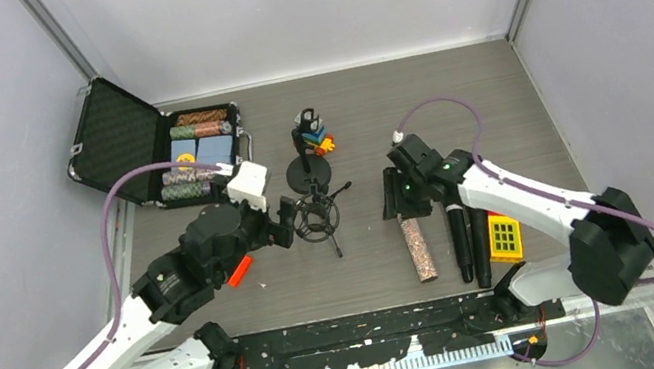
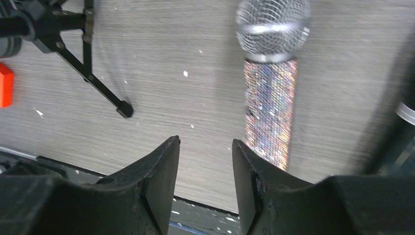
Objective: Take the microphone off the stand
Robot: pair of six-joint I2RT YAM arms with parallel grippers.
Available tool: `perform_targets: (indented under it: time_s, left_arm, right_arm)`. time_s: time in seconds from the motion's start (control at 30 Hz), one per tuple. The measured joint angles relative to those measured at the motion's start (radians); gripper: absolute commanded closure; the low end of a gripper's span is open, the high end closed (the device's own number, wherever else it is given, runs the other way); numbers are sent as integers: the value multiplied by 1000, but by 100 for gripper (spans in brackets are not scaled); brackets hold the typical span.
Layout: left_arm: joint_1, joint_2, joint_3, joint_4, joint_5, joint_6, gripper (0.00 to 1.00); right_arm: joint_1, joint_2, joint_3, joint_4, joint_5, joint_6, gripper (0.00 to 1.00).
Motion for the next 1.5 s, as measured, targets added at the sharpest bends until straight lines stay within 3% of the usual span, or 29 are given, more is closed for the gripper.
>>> perform_targets:
  time_s: [0.33,0.73,1.13,1.5]
  left_arm:
    - [4,183,18,-112,-16,-27,0]
    - [57,241,-69,73,175,-54,0]
    - [59,274,-93,232,312,-108,0]
    - [61,350,-24,247,287,-190,0]
  right_arm:
    - [0,303,5,165,-43,20,47]
    - [-31,303,6,135,35,-8,46]
    - [-38,132,0,119,72,-8,46]
    - [-38,-265,-70,171,166,37,45]
